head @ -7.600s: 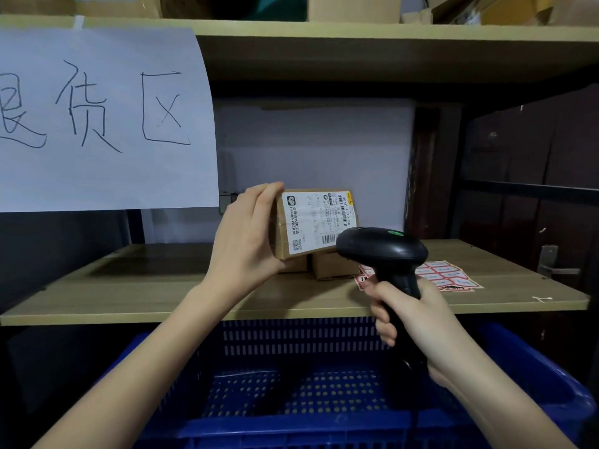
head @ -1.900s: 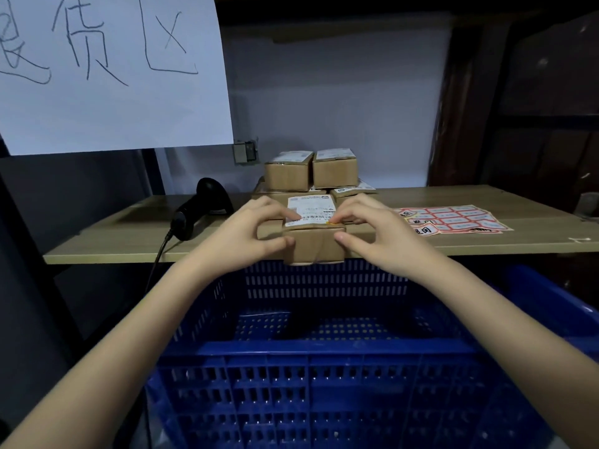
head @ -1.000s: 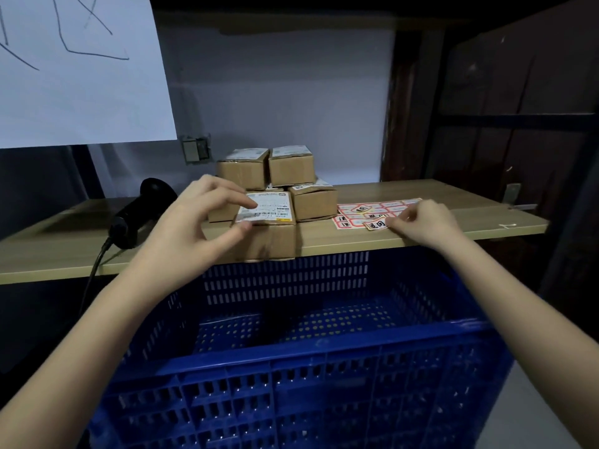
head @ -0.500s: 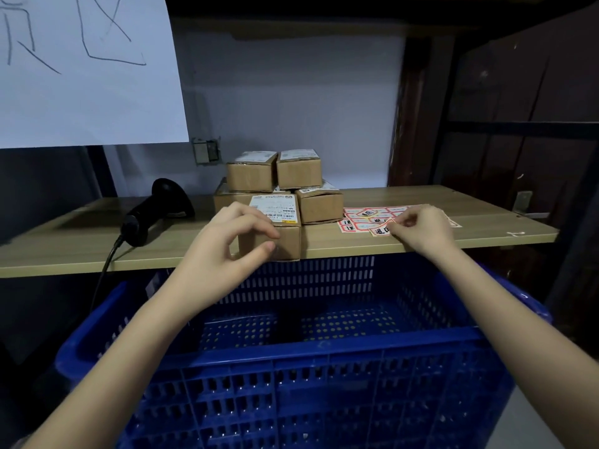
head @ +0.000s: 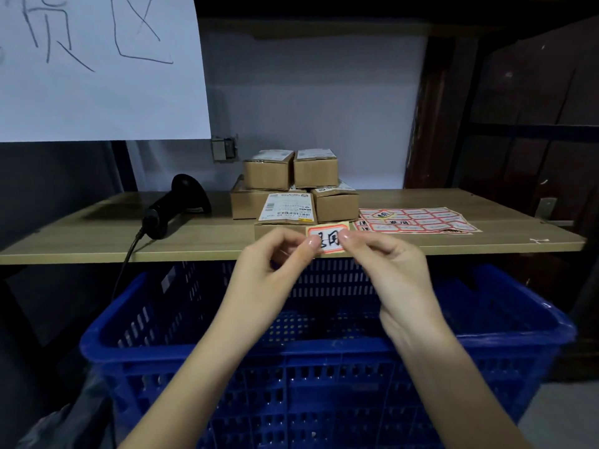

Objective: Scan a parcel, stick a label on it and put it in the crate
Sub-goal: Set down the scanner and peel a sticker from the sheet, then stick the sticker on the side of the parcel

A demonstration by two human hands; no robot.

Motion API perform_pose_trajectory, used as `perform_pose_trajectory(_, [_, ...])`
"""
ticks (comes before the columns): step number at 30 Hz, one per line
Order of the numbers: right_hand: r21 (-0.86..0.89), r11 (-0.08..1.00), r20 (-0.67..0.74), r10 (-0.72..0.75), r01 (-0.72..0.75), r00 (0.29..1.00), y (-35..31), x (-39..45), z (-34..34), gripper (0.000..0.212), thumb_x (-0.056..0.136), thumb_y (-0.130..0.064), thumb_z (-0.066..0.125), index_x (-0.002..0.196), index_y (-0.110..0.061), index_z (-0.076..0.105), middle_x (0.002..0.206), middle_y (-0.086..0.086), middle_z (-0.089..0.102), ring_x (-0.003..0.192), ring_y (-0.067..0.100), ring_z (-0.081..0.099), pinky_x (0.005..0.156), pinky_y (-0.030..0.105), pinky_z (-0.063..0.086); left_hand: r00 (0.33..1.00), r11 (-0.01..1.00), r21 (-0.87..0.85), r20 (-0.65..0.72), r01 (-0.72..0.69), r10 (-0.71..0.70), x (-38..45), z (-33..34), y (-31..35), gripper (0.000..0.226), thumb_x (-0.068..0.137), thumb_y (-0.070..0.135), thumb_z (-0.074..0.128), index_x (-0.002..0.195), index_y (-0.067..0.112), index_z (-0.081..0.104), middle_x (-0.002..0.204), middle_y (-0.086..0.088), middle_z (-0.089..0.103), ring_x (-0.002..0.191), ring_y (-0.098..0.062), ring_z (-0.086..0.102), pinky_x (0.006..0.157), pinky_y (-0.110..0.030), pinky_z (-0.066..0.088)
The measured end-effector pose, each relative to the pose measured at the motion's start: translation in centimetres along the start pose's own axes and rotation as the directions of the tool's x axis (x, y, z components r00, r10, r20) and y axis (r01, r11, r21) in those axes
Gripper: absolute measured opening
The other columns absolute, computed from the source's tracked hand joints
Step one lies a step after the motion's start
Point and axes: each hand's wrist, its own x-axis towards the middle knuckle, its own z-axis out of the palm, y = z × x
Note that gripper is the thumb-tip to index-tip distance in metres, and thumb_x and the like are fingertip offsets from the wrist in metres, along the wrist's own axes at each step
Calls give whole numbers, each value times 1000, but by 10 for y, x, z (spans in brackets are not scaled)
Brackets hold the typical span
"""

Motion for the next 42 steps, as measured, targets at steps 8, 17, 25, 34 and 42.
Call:
perform_pose_trajectory(8, [-38, 995, 67, 98, -96, 993, 8, -12, 14, 3, 75, -19, 72, 77, -20, 75, 66, -12, 74, 66, -5, 66, 61, 8, 50, 998, 994, 99, -42, 54, -50, -5, -10, -12, 24, 89, 25, 57, 71, 12, 66, 65, -6, 60, 62, -12, 49, 63, -29, 40])
perform_pose_trajectory(17, [-179, 982, 146, 80, -53, 986, 14, -18, 10, 9, 83, -19, 65, 83, -20, 74, 61, -19, 71, 63, -13, 62, 59, 1, 45, 995, 986, 163, -98, 38, -22, -4, -13, -7, 20, 87, 26, 61, 73, 13, 67, 65, -11, 59, 60, -7, 46, 59, -25, 37])
perform_pose_trajectory(25, [-185, 969, 141, -136, 162, 981, 13, -13, 18, 23, 85, -13, 63, 77, -33, 71, 71, -20, 73, 76, -4, 66, 71, 10, 51, 754, 460, 859, -145, -225, 640, -9, -3, -7, 17, 86, 33, 64, 94, 21, 73, 95, -7, 68, 82, -21, 48, 62, -33, 37])
perform_pose_trajectory(34, [-334, 840, 281, -345, 428, 896, 11, -8, 16, 22, 88, -3, 56, 80, -19, 69, 81, -4, 66, 81, -4, 60, 70, 5, 42, 777, 475, 838, -102, -269, 621, -7, -2, -4, 19, 88, 37, 59, 91, 28, 76, 93, 0, 71, 82, -19, 48, 64, -29, 27])
perform_pose_trajectory(42, [-409, 734, 311, -447, 543, 839, 20, -1, 9, 18, 87, -9, 55, 83, -19, 69, 82, -10, 63, 83, 2, 58, 75, 9, 41, 857, 675, 678, -128, -292, 499, -2, -3, -6, 18, 81, 38, 63, 86, 28, 77, 90, 3, 65, 83, -14, 50, 70, -31, 35])
